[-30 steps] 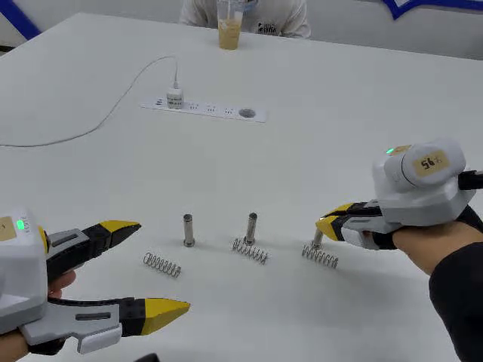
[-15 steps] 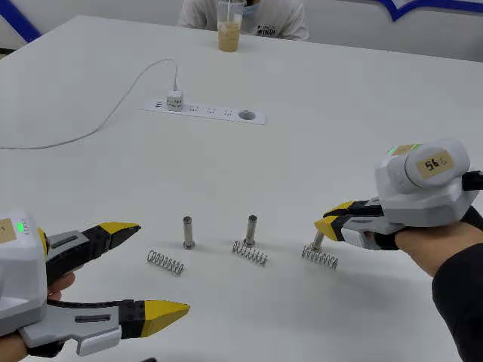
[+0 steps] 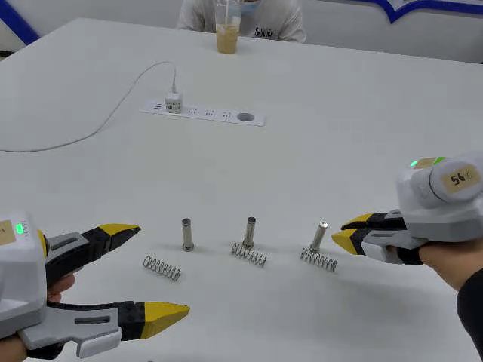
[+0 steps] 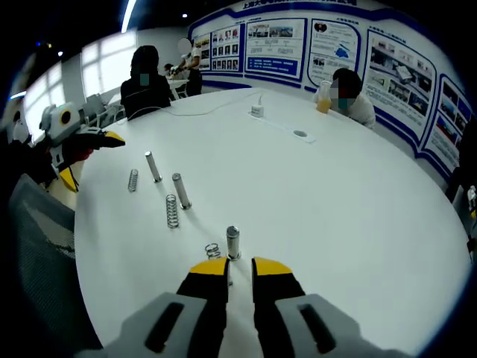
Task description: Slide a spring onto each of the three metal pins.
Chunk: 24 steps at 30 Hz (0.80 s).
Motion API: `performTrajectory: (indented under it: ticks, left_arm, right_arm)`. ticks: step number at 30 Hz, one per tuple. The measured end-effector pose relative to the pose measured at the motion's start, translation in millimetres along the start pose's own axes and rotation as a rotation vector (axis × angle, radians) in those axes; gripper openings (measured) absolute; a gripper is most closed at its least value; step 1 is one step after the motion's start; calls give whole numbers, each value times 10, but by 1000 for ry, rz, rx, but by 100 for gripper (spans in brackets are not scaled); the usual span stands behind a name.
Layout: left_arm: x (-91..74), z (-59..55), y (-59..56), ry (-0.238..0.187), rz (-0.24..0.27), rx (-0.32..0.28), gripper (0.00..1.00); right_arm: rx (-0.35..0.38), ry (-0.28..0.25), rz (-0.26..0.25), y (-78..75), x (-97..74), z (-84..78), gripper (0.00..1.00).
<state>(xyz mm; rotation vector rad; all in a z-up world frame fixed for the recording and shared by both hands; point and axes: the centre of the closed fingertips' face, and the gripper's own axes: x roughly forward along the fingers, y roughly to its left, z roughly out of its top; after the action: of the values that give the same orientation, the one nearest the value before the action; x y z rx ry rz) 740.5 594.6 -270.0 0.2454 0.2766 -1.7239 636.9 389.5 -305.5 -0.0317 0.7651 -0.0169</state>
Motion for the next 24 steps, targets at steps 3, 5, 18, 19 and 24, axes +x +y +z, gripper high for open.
performTrajectory:
  ticks: [3, 5, 18, 19, 24]
  left_arm:
    - [4, -3, -2, 1, 0, 0, 80]
    - [8, -2, -4, 1, -1, -2, 80]
    - [-4, -40, 10, 9, 6, -8, 80]
    - [-4, -41, 10, 9, 6, -8, 80]
    - [-6, -53, 4, 12, 6, -11, 80]
  right_arm:
    - [-20, 27, 31, 70, 32, -86, 13]
    - [-36, 39, 49, 119, 60, -122, 14]
    - [-112, 99, 107, 191, 204, -229, 14]
    - [-115, 102, 112, 196, 210, -234, 13]
    - [-143, 128, 132, 200, 247, -276, 13]
